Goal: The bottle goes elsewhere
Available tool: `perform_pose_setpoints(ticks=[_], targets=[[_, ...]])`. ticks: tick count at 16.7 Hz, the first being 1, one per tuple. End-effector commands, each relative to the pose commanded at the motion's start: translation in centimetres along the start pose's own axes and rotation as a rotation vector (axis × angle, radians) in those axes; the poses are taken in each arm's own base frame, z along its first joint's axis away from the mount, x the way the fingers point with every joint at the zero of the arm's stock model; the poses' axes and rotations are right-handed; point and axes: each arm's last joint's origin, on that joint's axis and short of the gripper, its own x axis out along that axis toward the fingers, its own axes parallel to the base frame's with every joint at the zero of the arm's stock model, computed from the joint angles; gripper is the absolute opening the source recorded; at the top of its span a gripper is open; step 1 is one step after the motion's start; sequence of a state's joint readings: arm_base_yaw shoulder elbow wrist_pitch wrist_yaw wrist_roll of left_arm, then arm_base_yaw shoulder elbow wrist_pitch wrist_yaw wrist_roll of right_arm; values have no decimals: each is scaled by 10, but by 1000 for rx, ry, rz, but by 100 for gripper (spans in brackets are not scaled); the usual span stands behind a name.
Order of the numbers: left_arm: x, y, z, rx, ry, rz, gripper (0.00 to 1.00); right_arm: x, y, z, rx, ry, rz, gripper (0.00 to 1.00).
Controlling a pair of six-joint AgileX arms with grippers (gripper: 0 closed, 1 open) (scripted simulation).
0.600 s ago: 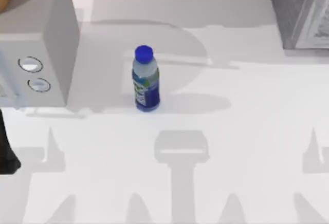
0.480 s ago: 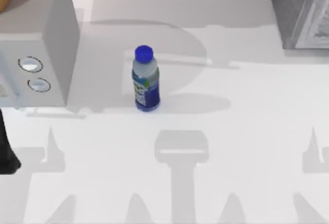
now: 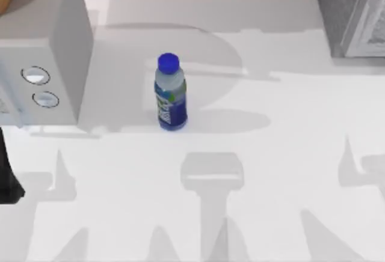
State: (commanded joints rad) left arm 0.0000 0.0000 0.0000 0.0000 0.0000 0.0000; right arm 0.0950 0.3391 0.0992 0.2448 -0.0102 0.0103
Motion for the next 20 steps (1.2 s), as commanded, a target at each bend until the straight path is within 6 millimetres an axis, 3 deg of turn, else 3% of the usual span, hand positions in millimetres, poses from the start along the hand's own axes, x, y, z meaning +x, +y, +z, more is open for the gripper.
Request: perform_pose_setpoints(ticks=[5, 9, 15, 20], targets=[[0, 0, 0, 0, 0, 0, 100, 47, 21, 19, 2, 2, 135, 100], [0, 0, 0, 0, 0, 0, 100, 95, 53, 14, 2, 2, 263, 100], [0, 0, 0, 0, 0, 0, 100, 150, 116, -37, 2, 4, 453, 100], [0, 0, 0, 0, 0, 0, 100, 164, 160, -98, -3, 9, 579, 100]])
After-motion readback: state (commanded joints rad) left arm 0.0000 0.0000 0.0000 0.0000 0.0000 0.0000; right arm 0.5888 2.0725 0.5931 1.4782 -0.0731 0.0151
